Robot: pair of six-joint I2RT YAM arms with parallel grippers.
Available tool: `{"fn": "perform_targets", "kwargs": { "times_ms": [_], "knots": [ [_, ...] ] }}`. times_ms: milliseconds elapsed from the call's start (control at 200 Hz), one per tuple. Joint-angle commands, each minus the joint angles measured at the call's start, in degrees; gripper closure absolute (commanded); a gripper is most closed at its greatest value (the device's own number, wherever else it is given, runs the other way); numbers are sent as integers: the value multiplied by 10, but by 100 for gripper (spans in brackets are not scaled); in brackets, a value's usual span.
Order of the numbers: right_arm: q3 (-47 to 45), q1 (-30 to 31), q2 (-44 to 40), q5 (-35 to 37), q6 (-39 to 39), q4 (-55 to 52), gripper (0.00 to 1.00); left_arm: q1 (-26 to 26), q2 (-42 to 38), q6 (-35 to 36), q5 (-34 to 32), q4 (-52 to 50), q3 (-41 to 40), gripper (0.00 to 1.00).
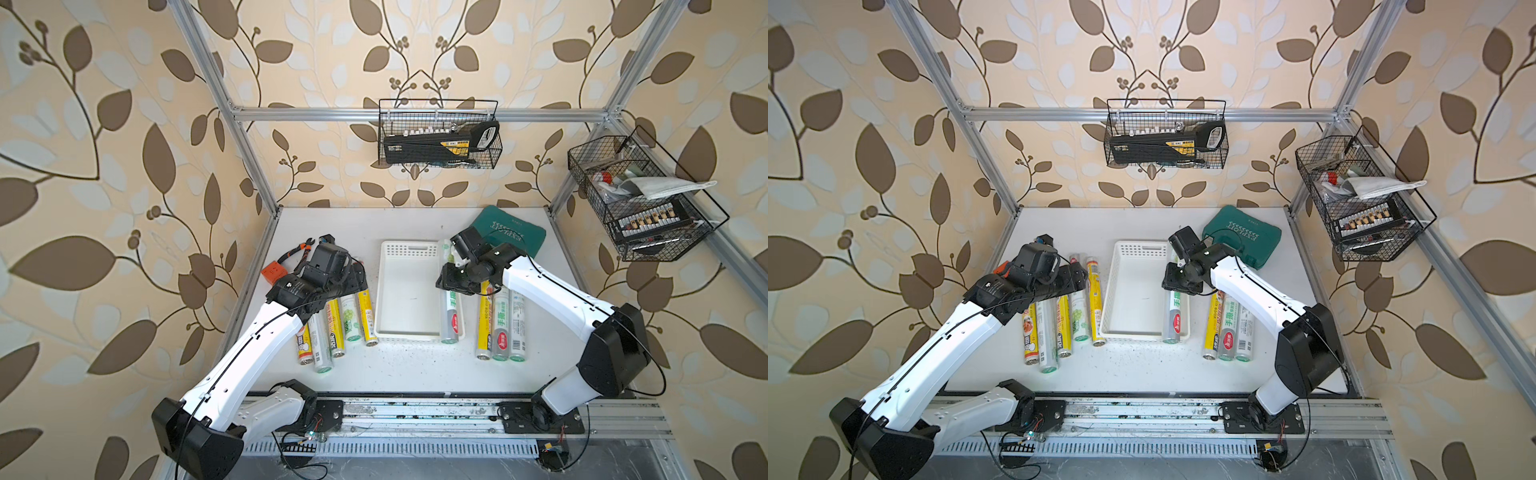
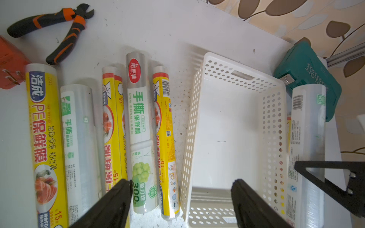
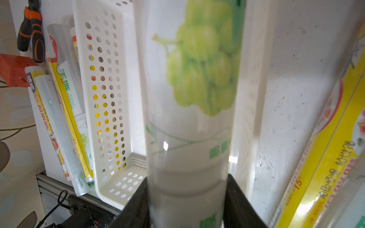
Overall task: Put the plastic wrap into the basket
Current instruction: Place the plastic wrap in the basket.
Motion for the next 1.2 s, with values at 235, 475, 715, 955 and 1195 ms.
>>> {"fn": "perform_targets", "kwargs": {
  "times_ms": [235, 475, 715, 955, 1195],
  "knots": [
    [64, 2, 78, 37, 1, 23, 59, -3, -15, -10, -29, -24, -6, 11],
    [92, 0, 136, 50, -13, 10, 59, -3, -20, -7, -39, -46, 15, 11],
    [93, -3, 164, 75, -24, 6, 59, -3, -21, -6, -28, -39, 7, 10],
    [89, -4, 181, 91, -32, 2, 59, -3, -16, -8, -24, -36, 4, 10],
    [70, -12, 181, 123, -48, -4, 59, -2, -14, -4, -18, -34, -3, 9]
  ]
}}
